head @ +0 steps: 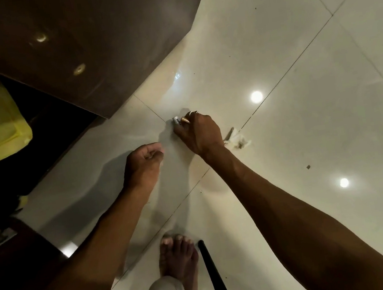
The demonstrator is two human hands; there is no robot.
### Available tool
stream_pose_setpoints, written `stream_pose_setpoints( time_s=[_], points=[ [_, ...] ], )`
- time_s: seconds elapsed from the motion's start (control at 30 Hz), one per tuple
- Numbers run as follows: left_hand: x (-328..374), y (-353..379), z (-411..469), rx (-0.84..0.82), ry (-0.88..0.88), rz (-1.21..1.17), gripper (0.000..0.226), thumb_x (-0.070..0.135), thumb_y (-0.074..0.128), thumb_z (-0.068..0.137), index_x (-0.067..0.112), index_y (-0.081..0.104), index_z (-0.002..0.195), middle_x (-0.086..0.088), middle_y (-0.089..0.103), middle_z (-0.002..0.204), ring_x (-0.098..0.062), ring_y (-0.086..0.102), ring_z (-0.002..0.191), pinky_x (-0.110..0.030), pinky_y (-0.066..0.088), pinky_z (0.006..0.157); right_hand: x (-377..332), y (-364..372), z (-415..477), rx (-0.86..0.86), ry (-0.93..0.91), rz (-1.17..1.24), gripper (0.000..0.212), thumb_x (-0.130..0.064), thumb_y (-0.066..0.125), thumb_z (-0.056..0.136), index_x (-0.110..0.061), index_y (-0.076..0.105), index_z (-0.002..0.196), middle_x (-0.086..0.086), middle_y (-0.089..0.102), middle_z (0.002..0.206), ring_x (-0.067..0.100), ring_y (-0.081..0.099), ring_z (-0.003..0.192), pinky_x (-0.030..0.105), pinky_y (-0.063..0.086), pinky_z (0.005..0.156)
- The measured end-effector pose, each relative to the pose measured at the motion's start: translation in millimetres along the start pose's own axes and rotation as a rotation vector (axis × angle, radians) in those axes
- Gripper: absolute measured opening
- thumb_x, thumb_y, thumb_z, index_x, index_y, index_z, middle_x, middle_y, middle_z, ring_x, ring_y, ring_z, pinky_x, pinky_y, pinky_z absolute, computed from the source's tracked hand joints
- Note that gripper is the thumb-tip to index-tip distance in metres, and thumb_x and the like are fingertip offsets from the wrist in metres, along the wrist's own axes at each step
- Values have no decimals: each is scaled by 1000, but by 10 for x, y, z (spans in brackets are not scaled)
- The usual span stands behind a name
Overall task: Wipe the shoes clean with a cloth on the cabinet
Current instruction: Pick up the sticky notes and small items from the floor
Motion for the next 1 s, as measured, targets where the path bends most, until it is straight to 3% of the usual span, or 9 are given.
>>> stream_pose_setpoints(
  time_s=[0.07,0.2,0.3,0.4,0.5,0.57,0.8,0.87,1.0],
  points=[
    [11,-167,-40,51,-58,-140,11,21,64,100,29,70,105,1,74,108,-14,70,88,-27,54,69,-236,108,-55,-107,-58,104,43,-47,62,94,-21,47,64,-2,53,63,24,51,64,31,35,61],
    [105,-152,-162,-19,-160,-334,19,29,57,104,21,69,116,1,77,108,-22,77,91,-31,59,70,-497,236,-232,-278,-203,190,40,-34,66,93,-23,46,60,-5,48,56,11,47,56,31,37,59],
    [71,-360,-271,-27,-185,-474,24,31,57,104,17,69,121,-2,77,110,-24,77,95,-34,58,75,-752,418,-343,-373,-308,186,29,-35,63,96,-22,57,70,-4,62,69,15,58,66,34,46,64],
    [-41,-642,-357,49,-190,-548,19,26,60,103,20,70,117,-3,78,106,-22,77,94,-34,57,76,-1077,549,-466,-503,-410,158,20,-30,61,99,-13,71,101,4,71,95,20,65,87,36,53,79],
    [-163,-914,-435,188,-182,-627,15,19,62,101,20,72,112,-2,79,97,-16,77,86,-28,58,69,-1357,697,-617,-632,-468,142,24,-25,50,105,-13,69,116,0,67,109,15,59,98,20,45,81],
    [-252,-1083,-474,293,-176,-686,17,17,63,100,17,72,114,-3,79,99,-16,77,86,-26,58,65,-1464,828,-658,-672,-414,191,26,-20,43,106,-12,67,114,-1,61,106,13,54,95,19,39,76],
    [-450,-1427,-412,534,-240,-897,7,13,62,101,17,68,103,-1,74,104,-12,71,79,-20,54,55,-1896,1190,-592,-573,-412,326,42,-17,43,104,-16,58,144,-5,57,100,12,56,87,20,38,79],
    [-414,-1476,-354,556,-237,-933,8,13,63,101,19,67,96,1,72,96,-12,70,76,-19,52,53,-1932,1199,-541,-477,-391,388,39,-16,52,103,-17,62,141,-5,62,90,13,61,82,27,49,78],
    [-346,-1526,-238,572,-208,-1026,7,14,68,97,13,67,91,0,71,81,-8,68,61,-18,51,52,-1942,1176,-434,-280,-275,482,26,-19,69,98,-8,74,121,11,76,98,23,74,78,41,62,76]
  ],
)
Point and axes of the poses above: each hand's wrist, its own z-axis towards the middle knuckle, its own y-axis out of the palm, x = y × z, the point moved 7 cm from there along z, towards the middle knuckle
